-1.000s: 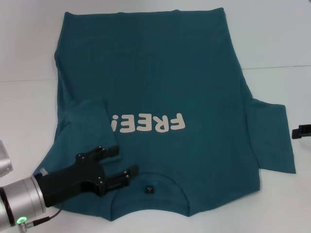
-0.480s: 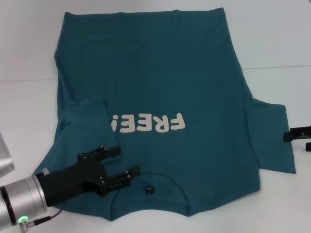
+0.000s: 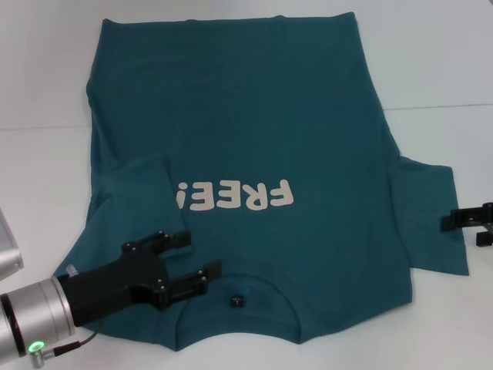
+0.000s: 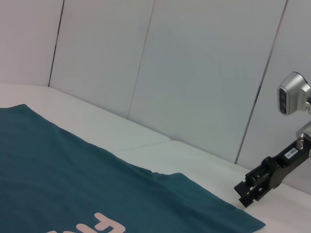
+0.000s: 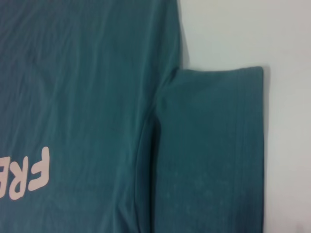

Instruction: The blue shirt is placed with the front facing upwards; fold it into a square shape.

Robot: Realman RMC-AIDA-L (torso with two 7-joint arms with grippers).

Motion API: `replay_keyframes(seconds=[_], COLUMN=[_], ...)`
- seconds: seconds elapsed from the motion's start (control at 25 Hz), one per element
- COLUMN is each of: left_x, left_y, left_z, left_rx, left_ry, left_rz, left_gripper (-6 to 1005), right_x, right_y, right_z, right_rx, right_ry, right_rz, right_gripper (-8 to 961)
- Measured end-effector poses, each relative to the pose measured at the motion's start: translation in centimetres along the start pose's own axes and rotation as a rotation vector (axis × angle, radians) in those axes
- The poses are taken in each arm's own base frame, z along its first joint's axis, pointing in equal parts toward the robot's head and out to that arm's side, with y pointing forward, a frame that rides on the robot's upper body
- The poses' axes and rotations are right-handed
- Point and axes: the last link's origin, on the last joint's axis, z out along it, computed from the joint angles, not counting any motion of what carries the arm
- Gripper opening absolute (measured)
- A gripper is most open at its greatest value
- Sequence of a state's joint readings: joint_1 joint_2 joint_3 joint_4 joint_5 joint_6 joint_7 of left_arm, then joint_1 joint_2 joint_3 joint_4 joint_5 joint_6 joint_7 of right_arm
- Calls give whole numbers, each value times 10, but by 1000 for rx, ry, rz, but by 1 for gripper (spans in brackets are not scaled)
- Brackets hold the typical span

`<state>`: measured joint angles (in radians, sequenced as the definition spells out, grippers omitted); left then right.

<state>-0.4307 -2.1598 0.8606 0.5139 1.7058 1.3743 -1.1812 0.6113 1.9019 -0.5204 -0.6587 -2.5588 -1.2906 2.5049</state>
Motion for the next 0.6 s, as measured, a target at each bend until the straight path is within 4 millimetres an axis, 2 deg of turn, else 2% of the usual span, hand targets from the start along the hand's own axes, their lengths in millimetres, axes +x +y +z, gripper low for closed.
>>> replay_keyframes(seconds=[0.6], left_x=[0], left_y=[-1], left_z=[1], left_rx=[4], left_ry=[-2], left_rz=[1], left_gripper=[830], right_x=[4], right_y=[4], right_z=[12], right_rx=[-10], right_ry=[8], right_rz=[-1], right_gripper=[919])
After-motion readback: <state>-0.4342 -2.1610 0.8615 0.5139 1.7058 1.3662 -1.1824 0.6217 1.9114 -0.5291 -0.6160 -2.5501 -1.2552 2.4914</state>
